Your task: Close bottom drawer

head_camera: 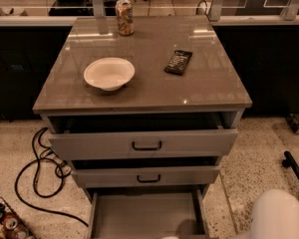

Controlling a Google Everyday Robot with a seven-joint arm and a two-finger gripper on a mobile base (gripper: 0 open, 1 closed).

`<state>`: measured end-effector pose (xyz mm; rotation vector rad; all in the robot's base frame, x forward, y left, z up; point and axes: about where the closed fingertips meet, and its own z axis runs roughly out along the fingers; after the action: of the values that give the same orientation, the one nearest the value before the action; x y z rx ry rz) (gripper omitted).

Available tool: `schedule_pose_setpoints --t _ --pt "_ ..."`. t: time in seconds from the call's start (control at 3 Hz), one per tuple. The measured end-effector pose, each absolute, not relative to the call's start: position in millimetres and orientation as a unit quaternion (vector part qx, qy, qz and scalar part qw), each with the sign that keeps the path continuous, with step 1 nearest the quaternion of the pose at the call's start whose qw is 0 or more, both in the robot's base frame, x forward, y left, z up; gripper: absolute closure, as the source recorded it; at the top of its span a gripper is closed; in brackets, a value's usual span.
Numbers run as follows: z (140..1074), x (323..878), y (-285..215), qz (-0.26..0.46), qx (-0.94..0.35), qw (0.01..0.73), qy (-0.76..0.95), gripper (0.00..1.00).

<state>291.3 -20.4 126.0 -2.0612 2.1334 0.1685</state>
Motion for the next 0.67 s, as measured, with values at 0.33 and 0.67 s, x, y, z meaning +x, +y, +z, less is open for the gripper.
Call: schedule_pose_setpoints --t 0.33,0.67 --pt "143.5 319.7 -10.5 0.039 -0.694 0.110 0.711 1.00" --pt "152.8 341.2 -5.5 0.021 -0.689 0.141 0.711 1.00"
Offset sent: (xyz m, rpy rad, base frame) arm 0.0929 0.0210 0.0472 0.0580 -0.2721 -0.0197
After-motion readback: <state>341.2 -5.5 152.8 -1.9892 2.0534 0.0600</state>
